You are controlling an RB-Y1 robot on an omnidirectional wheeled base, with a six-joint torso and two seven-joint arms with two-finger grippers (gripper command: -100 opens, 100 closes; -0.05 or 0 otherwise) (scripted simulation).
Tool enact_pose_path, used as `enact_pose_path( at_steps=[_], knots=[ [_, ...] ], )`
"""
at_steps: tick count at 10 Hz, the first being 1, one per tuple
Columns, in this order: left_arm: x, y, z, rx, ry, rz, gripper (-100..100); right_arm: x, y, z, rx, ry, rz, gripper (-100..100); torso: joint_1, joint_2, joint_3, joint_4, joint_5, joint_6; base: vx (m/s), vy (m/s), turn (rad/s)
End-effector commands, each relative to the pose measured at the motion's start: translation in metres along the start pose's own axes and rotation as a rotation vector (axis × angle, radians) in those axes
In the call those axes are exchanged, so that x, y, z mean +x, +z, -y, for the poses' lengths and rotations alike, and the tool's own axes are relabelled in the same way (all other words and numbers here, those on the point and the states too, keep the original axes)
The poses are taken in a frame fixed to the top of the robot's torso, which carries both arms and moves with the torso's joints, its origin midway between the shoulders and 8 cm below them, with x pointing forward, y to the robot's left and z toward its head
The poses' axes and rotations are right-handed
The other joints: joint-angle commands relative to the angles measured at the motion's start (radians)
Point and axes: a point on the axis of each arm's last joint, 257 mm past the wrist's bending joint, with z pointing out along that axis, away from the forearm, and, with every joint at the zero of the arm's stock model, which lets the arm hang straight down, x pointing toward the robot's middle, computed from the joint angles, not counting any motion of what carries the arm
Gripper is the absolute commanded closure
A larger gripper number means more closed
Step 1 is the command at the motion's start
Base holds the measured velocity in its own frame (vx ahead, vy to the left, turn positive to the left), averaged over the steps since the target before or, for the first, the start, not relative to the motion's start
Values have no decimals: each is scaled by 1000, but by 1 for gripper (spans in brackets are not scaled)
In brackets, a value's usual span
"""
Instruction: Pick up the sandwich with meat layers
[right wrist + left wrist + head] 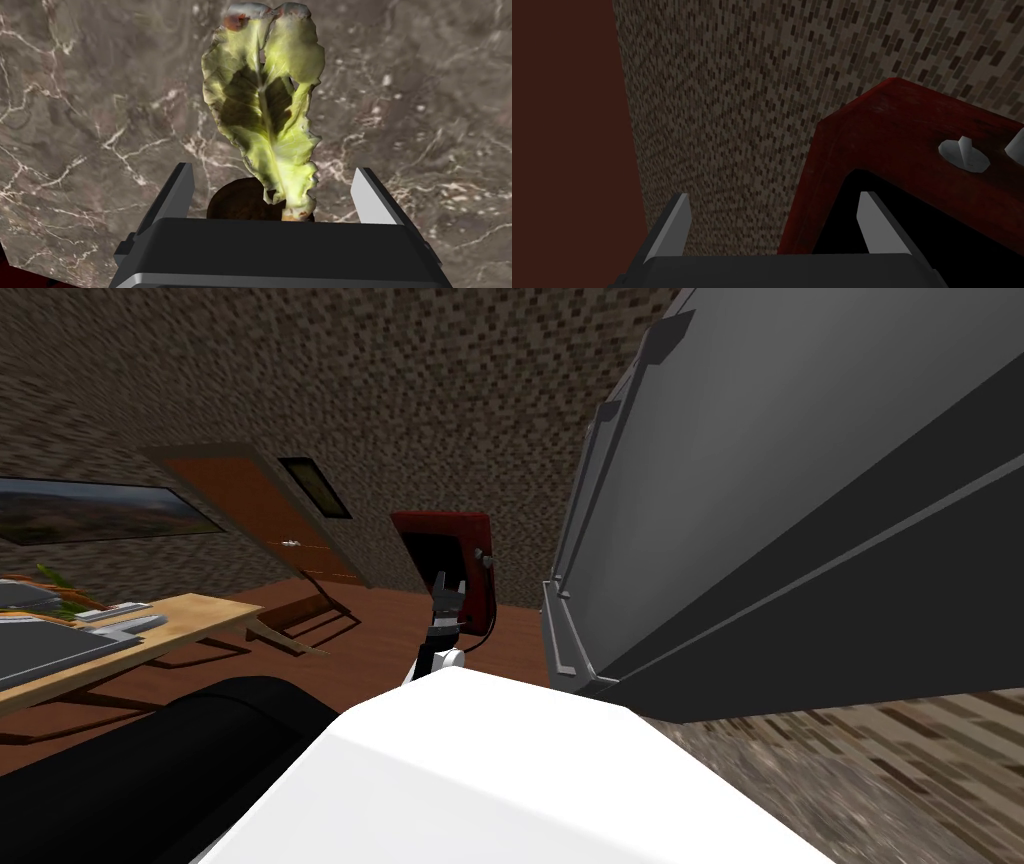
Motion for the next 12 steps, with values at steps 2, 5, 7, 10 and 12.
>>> enact_pose_path(
  at_steps=[2,5,7,10,12],
  knots=[
    [0,0,0,0,0,0,0,-3,5,-3,0,3,-2,-100,0,0,0,0,0,0,2,-26,25],
    [0,0,0,0,0,0,0,-3,5,-5,-2,3,-3,100,2,-1,0,0,0,-1,-1,-1,-1],
    [0,0,0,0,0,0,0,-2,5,-4,-1,3,-3,100,1,-1,-1,0,-1,0,0,0,0],
    [0,0,0,0,0,0,0,9,-7,4,-3,-9,3,100,3,-1,-1,0,0,0,-2,21,-40],
    [0,0,0,0,0,0,0,6,-4,2,-2,-7,1,0,3,-1,-1,0,-1,0,0,9,-6]
  ],
)
